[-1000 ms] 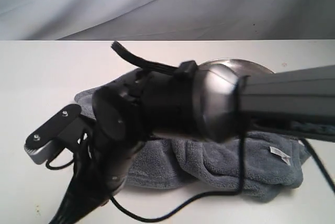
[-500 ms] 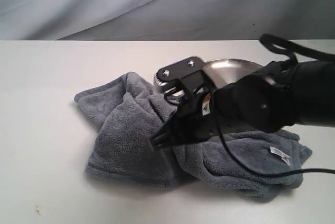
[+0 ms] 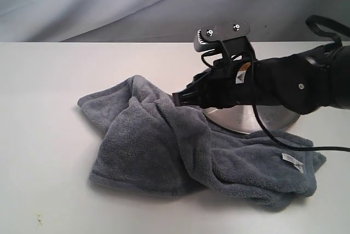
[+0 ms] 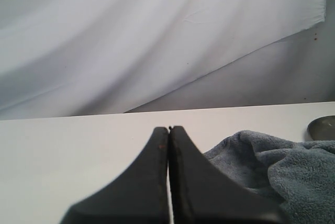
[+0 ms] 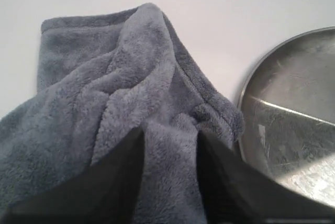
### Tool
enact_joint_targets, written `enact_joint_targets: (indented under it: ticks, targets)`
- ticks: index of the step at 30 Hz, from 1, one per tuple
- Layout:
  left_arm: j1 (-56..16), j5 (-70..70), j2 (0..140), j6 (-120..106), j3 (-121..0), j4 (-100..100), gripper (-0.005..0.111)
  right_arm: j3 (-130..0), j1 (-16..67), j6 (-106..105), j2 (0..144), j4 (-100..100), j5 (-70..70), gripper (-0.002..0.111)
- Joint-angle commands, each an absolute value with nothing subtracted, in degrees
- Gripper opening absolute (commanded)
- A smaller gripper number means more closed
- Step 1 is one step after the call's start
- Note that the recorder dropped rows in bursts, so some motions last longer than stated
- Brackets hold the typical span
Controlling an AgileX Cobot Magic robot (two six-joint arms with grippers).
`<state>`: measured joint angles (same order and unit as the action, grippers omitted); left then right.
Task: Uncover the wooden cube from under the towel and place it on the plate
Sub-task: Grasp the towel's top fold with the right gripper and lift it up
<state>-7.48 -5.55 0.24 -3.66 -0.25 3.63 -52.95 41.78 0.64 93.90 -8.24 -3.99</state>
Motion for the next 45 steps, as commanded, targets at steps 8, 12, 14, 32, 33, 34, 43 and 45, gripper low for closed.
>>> enact_joint_targets:
  ticks: [8, 12, 14, 32, 33, 34, 43, 45]
  targets:
    - [-7.4, -4.9, 0.0, -3.5, 0.0, 3.8, 0.000, -52.5, 40.6, 0.6, 103.3, -8.1, 3.7, 0.066]
    - [-7.4, -4.9, 0.0, -3.5, 0.0, 3.8, 0.000, -52.5, 40.6, 2.1, 105.9, -8.1, 4.1, 0.066]
    - [-7.4, -4.9, 0.0, -3.5, 0.0, 3.8, 0.000, -52.5, 40.6, 2.2, 106.1, -8.1, 4.1, 0.063]
    - [-7.4, -4.9, 0.0, -3.5, 0.0, 3.8, 0.000, -52.5, 44.8, 7.4, 99.5, -5.4, 2.3, 0.059]
    - [-7.4, -4.9, 0.0, -3.5, 0.0, 3.8, 0.000, -52.5, 44.8, 7.4, 100.4, -5.4, 2.3, 0.059]
    - [-7.4, -4.9, 0.0, -3.5, 0.0, 3.8, 0.000, -52.5, 44.8, 7.4, 101.3, -5.6, 2.3, 0.059]
    - [-7.4, -4.9, 0.0, -3.5, 0.0, 3.8, 0.000, -52.5, 46.9, 7.2, 104.2, -3.7, 2.3, 0.055]
    - [-7.4, -4.9, 0.0, -3.5, 0.0, 3.8, 0.000, -52.5, 46.9, 7.2, 104.2, -4.1, 2.2, 0.047]
